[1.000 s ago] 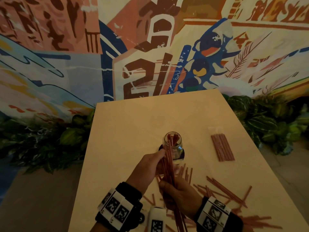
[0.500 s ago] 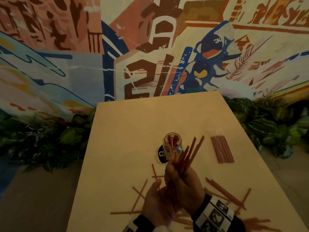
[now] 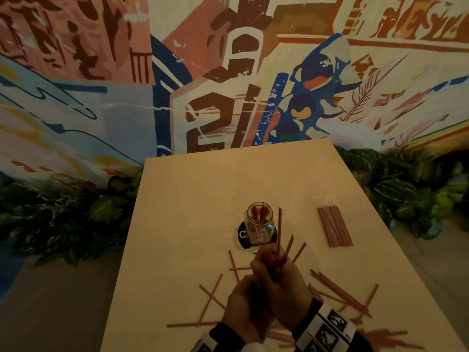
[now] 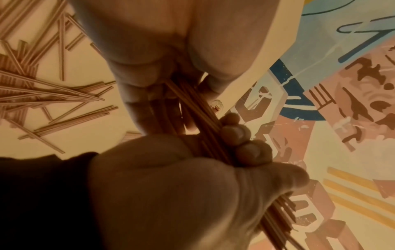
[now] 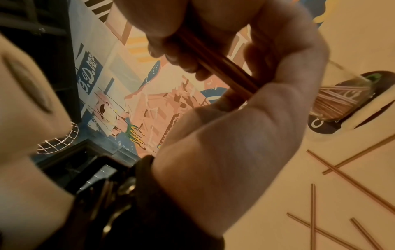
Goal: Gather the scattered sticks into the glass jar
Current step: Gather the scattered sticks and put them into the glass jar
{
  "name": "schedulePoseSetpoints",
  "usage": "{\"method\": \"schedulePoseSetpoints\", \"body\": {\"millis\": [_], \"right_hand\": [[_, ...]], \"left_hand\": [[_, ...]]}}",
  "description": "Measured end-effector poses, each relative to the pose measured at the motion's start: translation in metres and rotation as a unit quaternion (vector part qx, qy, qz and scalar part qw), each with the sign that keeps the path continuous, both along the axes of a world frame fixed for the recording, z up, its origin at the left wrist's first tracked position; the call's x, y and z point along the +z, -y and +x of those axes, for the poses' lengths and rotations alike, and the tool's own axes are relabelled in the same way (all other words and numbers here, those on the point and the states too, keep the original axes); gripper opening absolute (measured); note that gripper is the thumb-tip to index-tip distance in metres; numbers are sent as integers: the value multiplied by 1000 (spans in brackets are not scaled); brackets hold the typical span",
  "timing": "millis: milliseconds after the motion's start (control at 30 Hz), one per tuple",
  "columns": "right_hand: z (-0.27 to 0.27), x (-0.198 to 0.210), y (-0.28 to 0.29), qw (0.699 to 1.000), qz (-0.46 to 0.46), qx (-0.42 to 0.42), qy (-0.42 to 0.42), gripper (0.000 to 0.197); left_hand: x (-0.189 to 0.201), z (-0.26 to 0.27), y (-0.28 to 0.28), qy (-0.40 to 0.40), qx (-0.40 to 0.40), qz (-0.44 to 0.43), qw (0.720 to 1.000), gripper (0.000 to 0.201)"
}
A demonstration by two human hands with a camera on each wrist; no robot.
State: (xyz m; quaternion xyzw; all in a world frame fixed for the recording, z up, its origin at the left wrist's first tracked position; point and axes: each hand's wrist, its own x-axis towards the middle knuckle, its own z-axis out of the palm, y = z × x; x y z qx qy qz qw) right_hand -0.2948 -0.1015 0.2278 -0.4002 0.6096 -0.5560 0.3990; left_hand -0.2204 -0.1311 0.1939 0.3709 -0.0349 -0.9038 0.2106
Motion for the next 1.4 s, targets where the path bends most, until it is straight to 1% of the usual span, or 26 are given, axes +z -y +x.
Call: {"method": "schedulePoseSetpoints", "body": {"millis": [67, 133, 167, 267, 333, 367, 400, 433, 467, 500, 533, 567, 600, 633, 700, 800, 867, 933, 1033, 1133, 1233, 1266, 1300, 1366, 1400], "right_hand": [[0, 1, 0, 1000, -2, 2, -14, 21], [0, 0, 0, 1000, -2, -7, 1, 10], [0, -1, 0, 1000, -1, -13, 11, 9], [1, -7, -1, 1000, -4, -12, 9, 16], [4, -9, -3, 1000, -6, -6, -9, 11], [5, -9, -4, 1000, -8, -5, -20, 8], [5, -9, -5, 1000, -14, -8, -27, 9], [6, -8, -6, 999, -22, -12, -31, 11], [6, -6, -6, 999, -31, -18, -35, 12], [5, -5, -5, 998, -39, -21, -41, 13], [5, -4, -5, 998, -42, -25, -46, 13], [5, -3, -5, 998, -45, -28, -46, 15], [4, -3, -5, 997, -44, -35, -45, 18], [4, -4, -5, 997, -42, -40, -45, 20], [4, -6, -5, 997, -35, -47, -45, 20], [5, -10, -3, 996, -24, -68, -54, 20], [4, -18, -2, 993, -7, -84, -85, 25], [3, -25, -2, 992, 19, -85, -97, 29], [4, -25, -2, 991, 44, -65, -109, 29], [4, -23, -2, 992, 47, -68, -92, 28], [4, -26, -2, 991, 63, -61, -96, 41], [5, -26, -2, 991, 64, -54, -100, 39], [5, -23, -1, 992, 60, -49, -97, 31], [4, -17, 1, 993, 70, -27, -92, 4], [4, -14, 2, 993, 77, -15, -93, 6]], "left_hand": [[0, 0, -1, 17, -10, 8, 1000, 36], [-3, 1, -1, 33, -6, 17, 999, 39], [-8, 2, 0, 36, -8, 14, 999, 40], [-10, 5, 0, 16, -15, 2, 1000, 33], [-6, 3, -1, -9, -8, -1, 1000, 33], [-2, 3, -2, -21, -3, -4, 1000, 29], [3, 3, -2, -27, 6, -14, 1000, 28], [2, 4, -2, -33, 6, -38, 999, 34], [5, 5, -2, -40, -13, -63, 997, 37], [7, 6, -3, -46, -34, -87, 995, 36], [10, 8, -4, -59, -42, -90, 993, 38], [10, 9, -4, -71, -25, -77, 994, 49], [12, 8, -4, -65, -17, -67, 995, 59], [9, 9, -5, -59, -18, -66, 996, 57], [6, 7, -5, -43, -12, -63, 997, 27], [-5, 7, 2, -15, -20, -13, 1000, 37], [-6, 6, 2, -7, -23, 15, 1000, 41], [-4, 5, 1, -7, -22, 31, 999, 40], [2, 3, 0, 0, -20, 28, 999, 43], [5, 4, 3, 17, -28, 11, 999, 42], [7, 1, 5, 39, -26, 10, 999, 43], [6, -1, 5, 42, -16, 19, 999, 43], [7, -2, 4, 48, -8, 19, 999, 43], [5, -4, 5, 50, -2, 8, 999, 44], [2, -4, 6, 59, -8, -8, 998, 44]]}}
